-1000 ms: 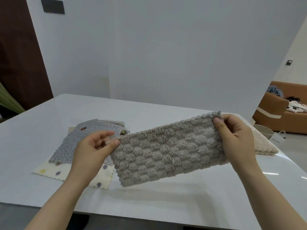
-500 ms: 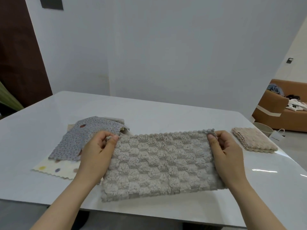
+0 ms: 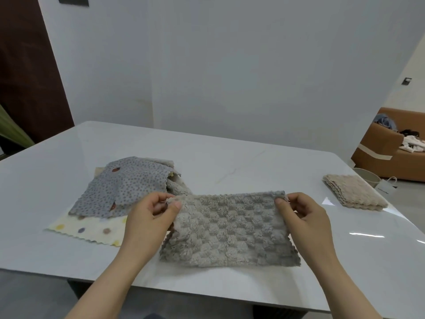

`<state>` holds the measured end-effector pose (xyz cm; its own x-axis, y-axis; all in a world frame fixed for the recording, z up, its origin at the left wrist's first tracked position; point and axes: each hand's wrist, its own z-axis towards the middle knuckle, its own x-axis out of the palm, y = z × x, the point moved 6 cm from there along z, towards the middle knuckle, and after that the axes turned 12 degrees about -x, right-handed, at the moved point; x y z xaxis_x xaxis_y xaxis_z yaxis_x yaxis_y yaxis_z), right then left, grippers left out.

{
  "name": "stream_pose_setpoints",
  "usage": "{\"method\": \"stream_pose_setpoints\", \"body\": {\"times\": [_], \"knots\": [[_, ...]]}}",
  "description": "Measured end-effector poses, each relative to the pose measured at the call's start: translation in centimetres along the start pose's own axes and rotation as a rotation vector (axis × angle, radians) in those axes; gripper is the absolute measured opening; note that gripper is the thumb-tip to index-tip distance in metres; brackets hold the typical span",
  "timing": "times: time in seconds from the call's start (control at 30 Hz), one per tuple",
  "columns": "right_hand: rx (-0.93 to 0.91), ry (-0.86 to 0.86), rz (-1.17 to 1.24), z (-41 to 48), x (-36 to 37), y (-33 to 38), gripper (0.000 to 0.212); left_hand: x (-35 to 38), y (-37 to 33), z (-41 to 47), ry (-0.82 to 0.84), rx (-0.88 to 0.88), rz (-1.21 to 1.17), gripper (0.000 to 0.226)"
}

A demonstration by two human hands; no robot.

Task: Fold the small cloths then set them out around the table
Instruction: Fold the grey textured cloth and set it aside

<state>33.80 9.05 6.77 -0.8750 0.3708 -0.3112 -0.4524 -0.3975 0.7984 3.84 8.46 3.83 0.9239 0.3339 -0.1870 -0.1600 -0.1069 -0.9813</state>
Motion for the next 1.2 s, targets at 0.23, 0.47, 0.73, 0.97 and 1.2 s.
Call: {"method": "stream_pose_setpoints", "body": {"times": [0.23, 0.47, 0.73, 0.97, 1.2], "knots": [[0.071, 0.120, 0.238, -2.0, 2.5, 3.5, 0.012, 2.2, -0.7, -2.1, 0.109, -0.060, -0.178, 0.018], [0.041, 0.258, 0.327, -3.4, 5.2, 4.8, 0.004, 3.6, -1.1, -3.0, 0.157, -0.051, -0.223, 0.019], [0.017, 0.392, 0.395, -4.0, 6.4, 4.9, 0.018, 3.5, -1.3, -4.0, 0.203, -0.055, -0.245, 0.017], [-0.096, 0.549, 0.287, -3.0, 7.0, 5.5, 0.031, 3.0, -1.5, -4.2, 0.186, -0.049, -0.257, 0.010], [-0.148, 0.563, 0.214, -1.7, 7.4, 5.8, 0.016, 2.4, -1.3, -3.8, 0.121, -0.063, -0.269, 0.008]]}}
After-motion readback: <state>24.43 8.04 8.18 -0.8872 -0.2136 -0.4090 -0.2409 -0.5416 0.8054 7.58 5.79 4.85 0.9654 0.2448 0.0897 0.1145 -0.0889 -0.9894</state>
